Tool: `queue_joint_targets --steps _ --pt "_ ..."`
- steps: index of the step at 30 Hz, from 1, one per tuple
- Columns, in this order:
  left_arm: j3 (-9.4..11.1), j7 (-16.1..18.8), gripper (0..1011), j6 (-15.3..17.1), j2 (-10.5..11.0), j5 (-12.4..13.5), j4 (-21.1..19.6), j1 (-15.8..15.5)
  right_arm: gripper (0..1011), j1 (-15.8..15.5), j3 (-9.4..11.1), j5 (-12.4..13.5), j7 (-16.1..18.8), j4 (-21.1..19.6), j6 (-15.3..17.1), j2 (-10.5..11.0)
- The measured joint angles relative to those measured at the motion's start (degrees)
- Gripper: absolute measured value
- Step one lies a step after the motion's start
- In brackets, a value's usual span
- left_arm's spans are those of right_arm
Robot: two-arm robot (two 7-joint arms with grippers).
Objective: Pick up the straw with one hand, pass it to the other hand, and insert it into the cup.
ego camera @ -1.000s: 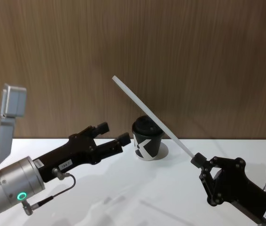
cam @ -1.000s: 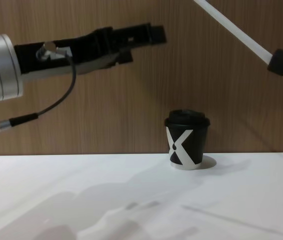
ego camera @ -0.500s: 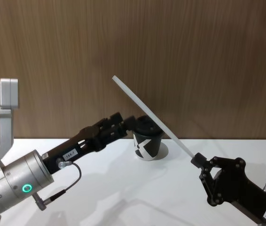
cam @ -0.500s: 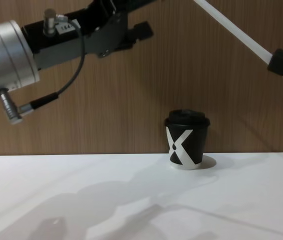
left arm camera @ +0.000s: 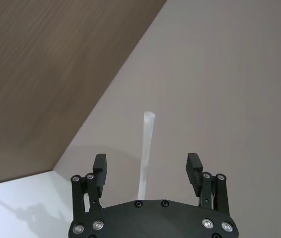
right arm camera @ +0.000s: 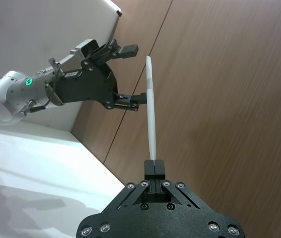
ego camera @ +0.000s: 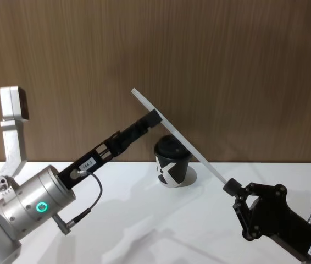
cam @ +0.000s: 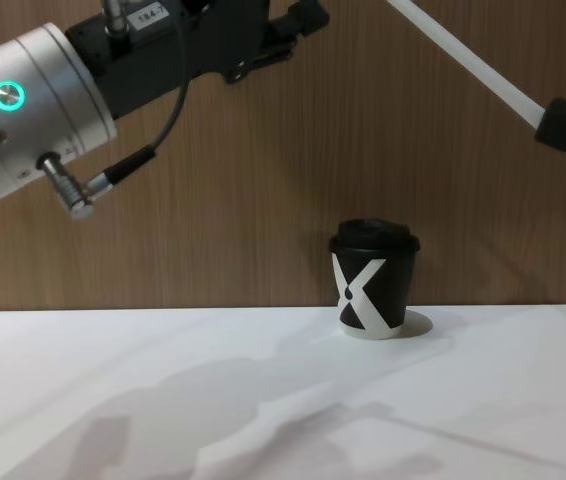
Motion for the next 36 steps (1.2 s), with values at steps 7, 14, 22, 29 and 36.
queue_joint_targets --steps 7,14,22,29,36 --pt "0.45 -0.63 1000 0.42 -1.35 -1.86 1.77 -1.07 0 0.00 0.00 0.00 0.00 0.00 0.00 0.00" --pt "1.04 -1.04 1000 0.53 -2.04 -2.82 3.06 -1.92 1 0.00 0.00 0.00 0.00 0.00 0.00 0.00" --pt "1.64 -1.44 1000 0.45 -2.44 -3.37 4.09 -2.59 1 0.00 0.00 0.00 0.00 0.00 0.00 0.00" --pt "1.90 -1.60 861 0.33 -2.59 -3.61 4.53 -2.86 1 0.00 0.00 0.00 0.01 0.00 0.00 0.00" --pt "2.04 -1.70 648 0.21 -2.68 -3.74 4.78 -3.04 1 0.00 0.00 0.00 0.01 0.00 0.00 0.00"
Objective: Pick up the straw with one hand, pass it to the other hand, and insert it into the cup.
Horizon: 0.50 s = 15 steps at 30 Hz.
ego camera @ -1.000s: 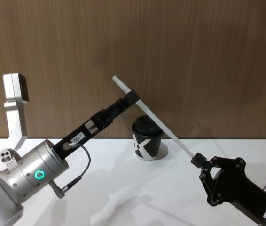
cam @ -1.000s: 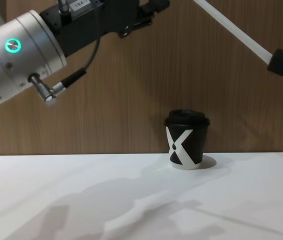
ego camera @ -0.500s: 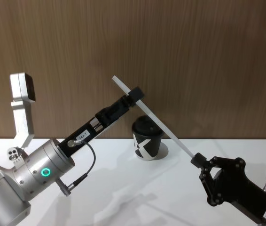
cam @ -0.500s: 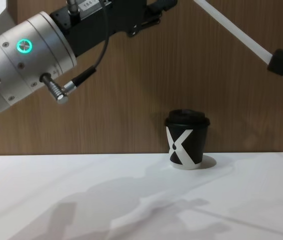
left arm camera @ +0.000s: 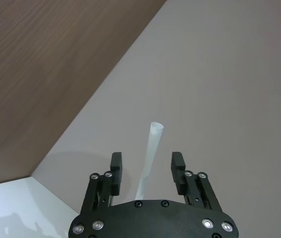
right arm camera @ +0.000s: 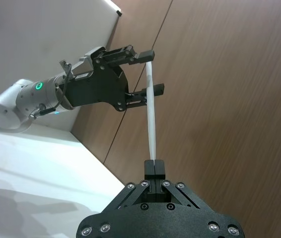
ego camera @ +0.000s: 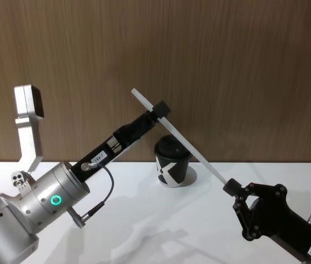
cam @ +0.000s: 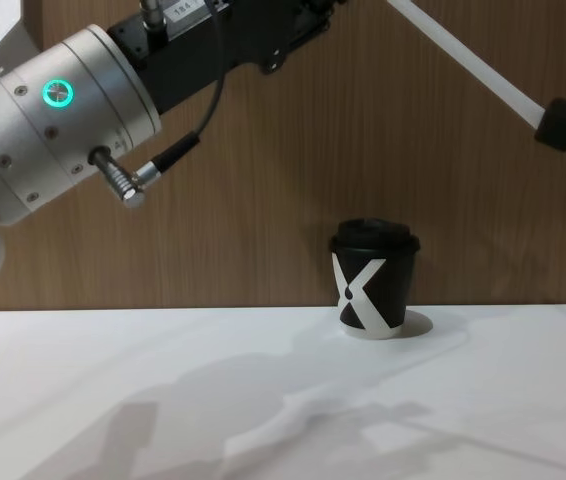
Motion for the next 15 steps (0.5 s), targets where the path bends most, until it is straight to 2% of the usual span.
queue_joint_targets --steps 15 --pt "0.12 -0.10 180 -0.10 -0.08 -0.13 0.22 -0.14 1 0.00 0.00 0.00 0.00 0.00 0.00 0.00"
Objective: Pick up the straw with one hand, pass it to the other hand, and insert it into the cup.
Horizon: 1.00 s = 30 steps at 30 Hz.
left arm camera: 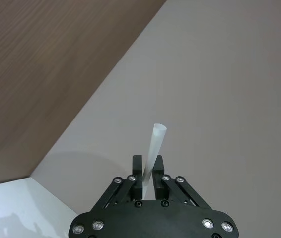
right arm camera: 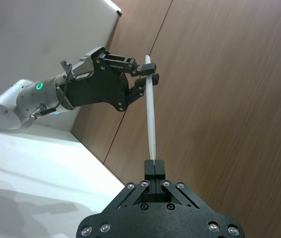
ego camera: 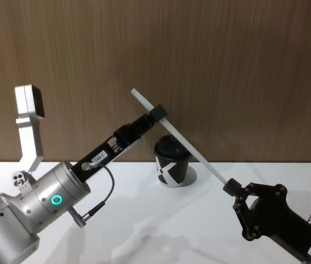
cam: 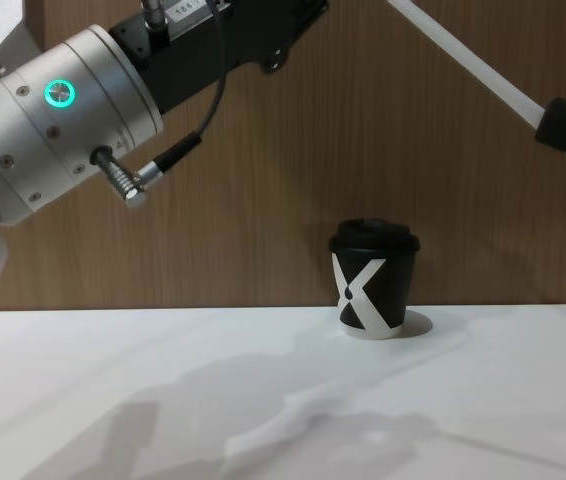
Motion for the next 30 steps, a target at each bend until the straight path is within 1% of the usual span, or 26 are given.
queue_joint_targets --steps 1,2,3,4,7,14,17,18,20,21,26,27,28,30 --pt "0.01 -0.01 139 -0.01 -0.01 -0.01 0.01 -0.01 0 0.00 0.00 0.00 0.00 0.00 0.00 0.00" --pt "0.02 -0.01 125 -0.02 -0.01 -0.01 0.02 -0.01 0 0.00 0.00 0.00 0.00 0.00 0.00 0.00" --pt "0.02 -0.01 74 -0.03 -0.02 -0.01 0.03 -0.02 1 0.00 0.00 0.00 0.00 0.00 0.00 0.00" --pt "0.03 -0.02 63 -0.03 -0.02 -0.01 0.03 -0.02 1 0.00 0.00 0.00 0.00 0.00 0.00 0.00" --pt "0.05 -0.02 34 -0.05 -0.03 -0.02 0.06 -0.04 1 0.00 0.00 0.00 0.00 0.00 0.00 0.00" --pt "0.06 -0.02 8 -0.05 -0.04 -0.04 0.09 -0.07 0 0.00 0.00 0.00 0.00 0.00 0.00 0.00" --pt "0.05 -0.03 8 -0.05 -0.04 -0.06 0.10 -0.08 35 0.00 0.00 0.00 0.00 0.00 0.00 0.00" --pt "0.05 -0.03 8 -0.05 -0.04 -0.06 0.10 -0.08 78 0.00 0.00 0.00 0.00 0.00 0.00 0.00" --pt "0.05 -0.03 8 -0.05 -0.04 -0.06 0.10 -0.08 107 0.00 0.00 0.00 0.00 0.00 0.00 0.00" --pt "0.05 -0.03 8 -0.05 -0.04 -0.06 0.10 -0.08 156 0.00 0.00 0.00 0.00 0.00 0.00 0.00" --pt "0.05 -0.03 10 -0.05 -0.04 -0.06 0.09 -0.08 290 0.00 0.00 0.00 0.00 0.00 0.00 0.00" --pt "0.05 -0.03 8 -0.05 -0.04 -0.06 0.10 -0.08 332 0.00 0.00 0.00 0.00 0.00 0.00 0.00" --pt "0.05 -0.02 8 -0.05 -0.04 -0.06 0.09 -0.07 342 0.00 0.00 0.00 0.00 0.00 0.00 0.00" --pt "0.05 -0.02 8 -0.05 -0.03 -0.06 0.10 -0.07 431 0.00 0.00 0.00 0.00 0.00 0.00 0.00"
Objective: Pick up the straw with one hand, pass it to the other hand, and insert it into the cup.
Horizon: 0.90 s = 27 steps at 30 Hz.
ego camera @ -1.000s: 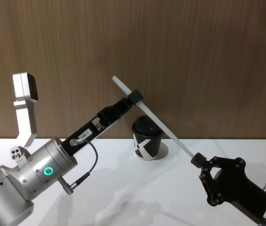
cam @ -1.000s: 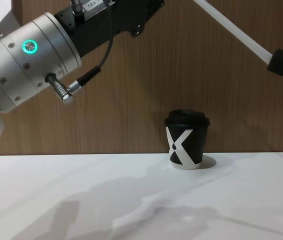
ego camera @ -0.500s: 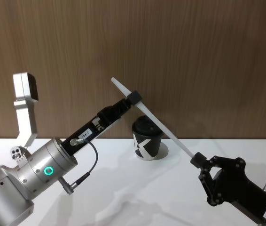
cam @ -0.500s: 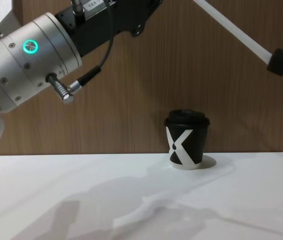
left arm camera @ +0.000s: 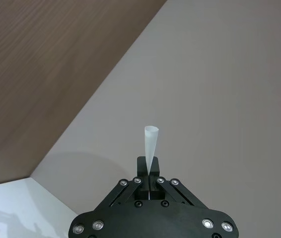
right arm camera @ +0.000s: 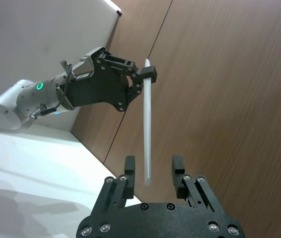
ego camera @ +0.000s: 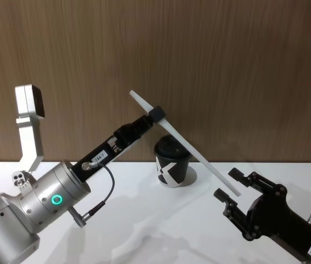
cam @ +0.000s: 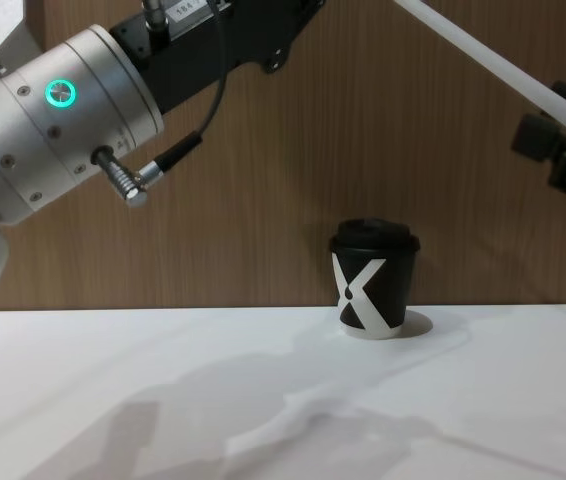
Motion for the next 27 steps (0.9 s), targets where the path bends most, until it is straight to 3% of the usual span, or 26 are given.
queue_joint_targets --steps 8,9,20,27 --pt "0.24 0.38 8 -1.25 0.28 1.13 -0.35 -0.07 671 0.00 0.00 0.00 0.00 0.00 0.00 0.00" --pt "0.35 0.60 8 -1.82 0.40 1.69 -0.54 -0.10 731 0.00 0.00 0.00 0.00 0.00 0.00 0.00" --pt "1.44 3.51 10 -6.79 1.67 7.48 -2.54 -0.47 1004 0.00 0.00 0.00 0.00 0.00 0.00 0.00" --pt "2.76 8.05 8 -10.75 2.87 13.94 -4.57 -1.24 1003 0.00 0.00 0.00 0.00 0.00 0.00 0.00"
